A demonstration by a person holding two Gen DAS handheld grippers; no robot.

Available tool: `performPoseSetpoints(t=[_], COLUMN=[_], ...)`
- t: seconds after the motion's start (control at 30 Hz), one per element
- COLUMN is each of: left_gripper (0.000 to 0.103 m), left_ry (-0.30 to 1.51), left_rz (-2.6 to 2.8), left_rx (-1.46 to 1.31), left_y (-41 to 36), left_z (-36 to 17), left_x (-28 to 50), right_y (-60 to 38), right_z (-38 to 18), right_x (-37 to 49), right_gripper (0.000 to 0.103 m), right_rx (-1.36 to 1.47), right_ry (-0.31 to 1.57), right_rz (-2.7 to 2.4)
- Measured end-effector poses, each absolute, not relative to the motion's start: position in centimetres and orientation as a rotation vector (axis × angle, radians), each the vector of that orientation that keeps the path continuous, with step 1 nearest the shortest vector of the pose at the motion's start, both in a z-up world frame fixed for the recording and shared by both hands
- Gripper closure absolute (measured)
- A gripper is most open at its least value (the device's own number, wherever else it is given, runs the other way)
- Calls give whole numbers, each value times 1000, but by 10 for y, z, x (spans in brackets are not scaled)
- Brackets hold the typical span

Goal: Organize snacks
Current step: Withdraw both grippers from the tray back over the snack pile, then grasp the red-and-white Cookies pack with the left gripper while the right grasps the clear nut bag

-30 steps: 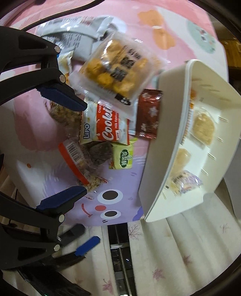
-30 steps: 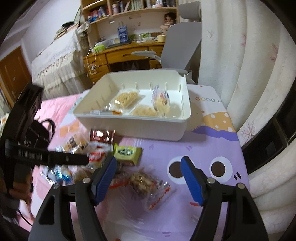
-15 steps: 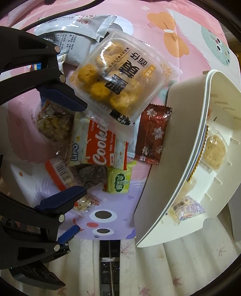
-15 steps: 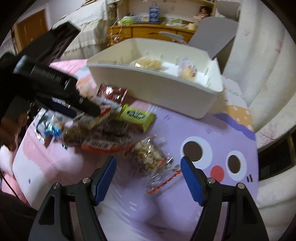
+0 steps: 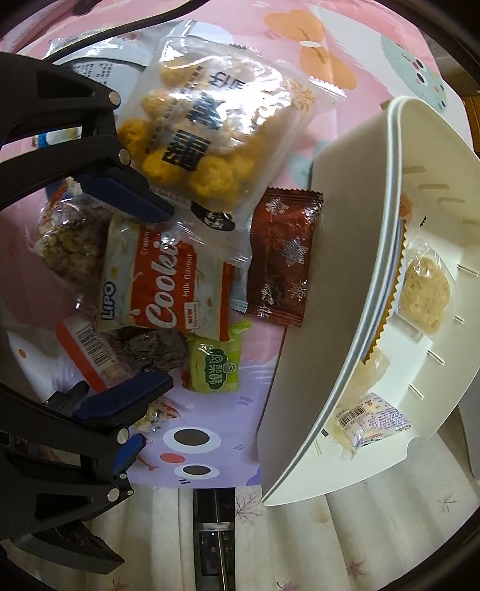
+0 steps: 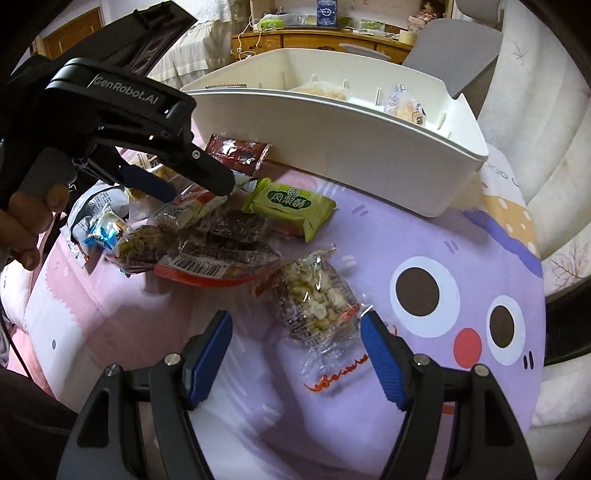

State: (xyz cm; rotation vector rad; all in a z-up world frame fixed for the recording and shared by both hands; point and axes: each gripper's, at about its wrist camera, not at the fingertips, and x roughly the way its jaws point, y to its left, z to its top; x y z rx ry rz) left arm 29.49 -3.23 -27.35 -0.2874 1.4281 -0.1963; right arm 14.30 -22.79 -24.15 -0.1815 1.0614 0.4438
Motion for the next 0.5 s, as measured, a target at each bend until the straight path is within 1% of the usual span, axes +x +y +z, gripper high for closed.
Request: performPoseSetpoints(t=[0.23, 0.5], left_gripper=[21, 21], left_ry=[1428, 1455], left_rz=[-164, -159], left_rx=[-206, -181], left_y=[-36, -34], left_z=[-280, -287], left_x=[303, 303], right_y=[-231, -232], right_z=[-250, -257], right_x=[151, 156], right_gripper=[31, 31], right_rx=[-190, -210], right_ry=[1072, 1071], right_rz=[430, 407])
